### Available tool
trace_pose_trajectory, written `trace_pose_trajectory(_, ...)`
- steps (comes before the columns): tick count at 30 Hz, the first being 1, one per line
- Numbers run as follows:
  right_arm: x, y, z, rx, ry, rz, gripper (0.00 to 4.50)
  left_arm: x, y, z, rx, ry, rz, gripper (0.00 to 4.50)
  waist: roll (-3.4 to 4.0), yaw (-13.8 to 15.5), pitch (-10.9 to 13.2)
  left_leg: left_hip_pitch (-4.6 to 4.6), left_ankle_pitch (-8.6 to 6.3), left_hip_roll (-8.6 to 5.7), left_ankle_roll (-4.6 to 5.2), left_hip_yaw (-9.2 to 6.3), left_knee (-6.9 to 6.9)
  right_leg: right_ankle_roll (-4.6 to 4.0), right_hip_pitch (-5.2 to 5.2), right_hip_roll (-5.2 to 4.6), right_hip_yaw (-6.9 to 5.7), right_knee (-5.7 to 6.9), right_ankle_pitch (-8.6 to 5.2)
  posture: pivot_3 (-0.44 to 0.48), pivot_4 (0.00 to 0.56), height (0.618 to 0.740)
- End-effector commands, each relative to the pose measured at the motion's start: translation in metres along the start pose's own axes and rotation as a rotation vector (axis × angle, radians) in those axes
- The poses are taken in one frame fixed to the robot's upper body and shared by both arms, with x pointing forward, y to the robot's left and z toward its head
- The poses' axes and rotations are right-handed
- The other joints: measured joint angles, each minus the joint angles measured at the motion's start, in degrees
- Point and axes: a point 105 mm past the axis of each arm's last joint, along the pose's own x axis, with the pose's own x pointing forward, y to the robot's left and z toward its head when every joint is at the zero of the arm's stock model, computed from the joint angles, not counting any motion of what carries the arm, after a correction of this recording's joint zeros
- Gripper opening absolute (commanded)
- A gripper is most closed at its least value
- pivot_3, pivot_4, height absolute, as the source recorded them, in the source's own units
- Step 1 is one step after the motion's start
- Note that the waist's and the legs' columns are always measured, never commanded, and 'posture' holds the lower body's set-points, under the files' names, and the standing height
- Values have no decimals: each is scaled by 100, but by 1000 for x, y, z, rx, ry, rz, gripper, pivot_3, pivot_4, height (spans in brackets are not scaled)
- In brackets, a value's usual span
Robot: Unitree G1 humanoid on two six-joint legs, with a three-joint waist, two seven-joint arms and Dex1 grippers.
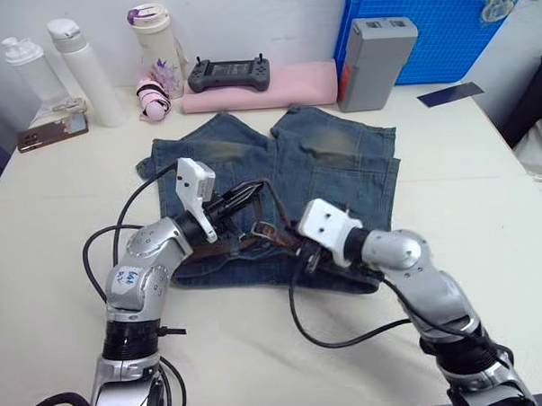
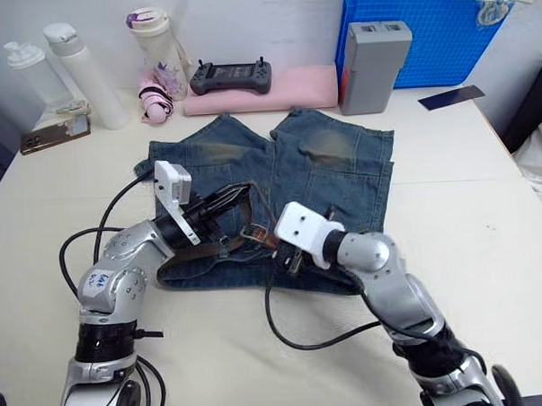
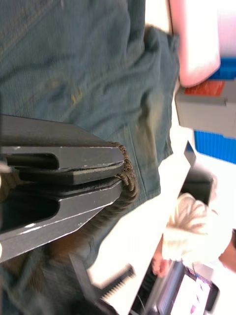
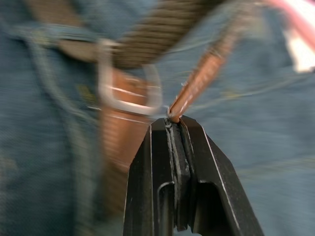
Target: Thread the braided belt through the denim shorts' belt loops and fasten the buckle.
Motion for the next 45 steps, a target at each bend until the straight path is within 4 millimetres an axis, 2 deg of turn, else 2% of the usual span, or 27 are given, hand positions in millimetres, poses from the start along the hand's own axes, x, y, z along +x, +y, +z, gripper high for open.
trace_pose_trajectory(1, -2, -16, 6, -1, -13, -87, 112, 0, -12, 11, 34, -29, -39, 0, 0, 2, 0, 0, 0, -1, 0, 0, 0, 0, 0, 0, 0, 0, 0, 0, 150, 739)
trace_pose_trajectory(4, -6, -31, 8, -5, -24, -158, 112, 0, -12, 10, 34, -25, -37, 0, 0, 1, 0, 0, 0, -1, 0, 0, 0, 0, 0, 0, -1, -2, 0, 0, 150, 739)
trace_pose_trajectory(5, -7, -34, 9, -11, -30, -170, 369, 0, -12, 9, 34, -22, -37, 0, 0, 1, 0, 0, 0, -1, 0, 0, 0, 0, 0, 1, -1, -1, 0, 0, 150, 739)
trace_pose_trajectory(7, -10, -38, 9, -21, -39, -182, 996, 0, -12, 8, 32, -19, -37, 0, 0, 1, 0, 0, 0, -1, 0, 1, 0, 0, 0, 1, -1, -2, 0, 0, 150, 739)
trace_pose_trajectory(10, -13, -42, 9, -58, -32, -207, 2528, 1, -11, 8, 31, -17, -36, 0, 0, 0, 0, 0, 0, 0, 0, 0, -1, 0, 0, 2, -2, -2, 0, 0, 150, 739)
trace_pose_trajectory(13, -17, -44, 9, -69, -29, -216, 3825, 1, -10, 9, 28, -19, -30, 0, 0, 1, 0, 0, 0, 0, 0, 0, -1, 0, 0, 2, -1, -2, 0, 0, 150, 739)
trace_pose_trajectory(17, -17, -35, 5, 25, -30, -170, 3825, -1, -3, 14, -20, -55, 10, 0, 0, 2, 0, 0, 0, 0, 0, 0, -1, 0, 0, 1, -1, -2, 0, 0, 150, 739)
trace_pose_trajectory(20, -17, -34, -2, 76, -8, -180, 3001, -4, -4, 19, -81, -92, 20, 0, 0, 3, 0, 0, 0, 0, 0, 0, -1, 0, 0, 1, 0, -2, 0, 0, 150, 739)
trace_pose_trajectory(24, -17, -38, -10, 124, 27, -203, 973, -9, -6, 20, -141, -118, 34, 0, 0, 2, 0, 0, 0, 0, 0, 0, -1, 0, 0, 0, 1, -2, 0, 0, 150, 739)
trace_pose_trajectory(26, -16, -32, -1, 130, -22, -157, 75, -11, -9, 19, -154, -120, 36, 0, 0, 1, 0, 0, 0, 0, 0, -1, -1, 0, 0, 0, 0, -3, 0, 0, 150, 739)
trace_pose_trajectory(30, -8, -13, 24, 168, -123, -59, 75, -13, -15, 15, -173, -121, 34, 0, 0, -8, 0, 0, 0, 1, -1, -1, -2, 0, 0, 2, 3, -4, 0, 0, 150, 739)
trace_pose_trajectory(34, 1, 3, 29, 187, -129, 18, 75, -15, -15, 12, -185, -124, 50, 0, 0, -4, 0, 1, 0, 0, -1, -5, -1, 0, 0, 2, 3, -5, 0, 0, 150, 739)
trace_pose_trajectory(41, 20, 32, -13, 151, 98, 112, 75, -23, -15, 18, -179, -150, 87, 0, 0, -6, 0, 0, 0, -3, -1, -8, -2, 0, 0, 0, 3, -7, 0, 0, 150, 739)
trace_pose_trajectory(45, 25, 36, -33, 157, 182, 98, 75, -43, -11, 7, -155, -93, 130, 0, 1, -23, -1, 11, -1, -1, -2, -9, -8, 0, 1, 4, 8, -6, 0, 0, 150, 739)
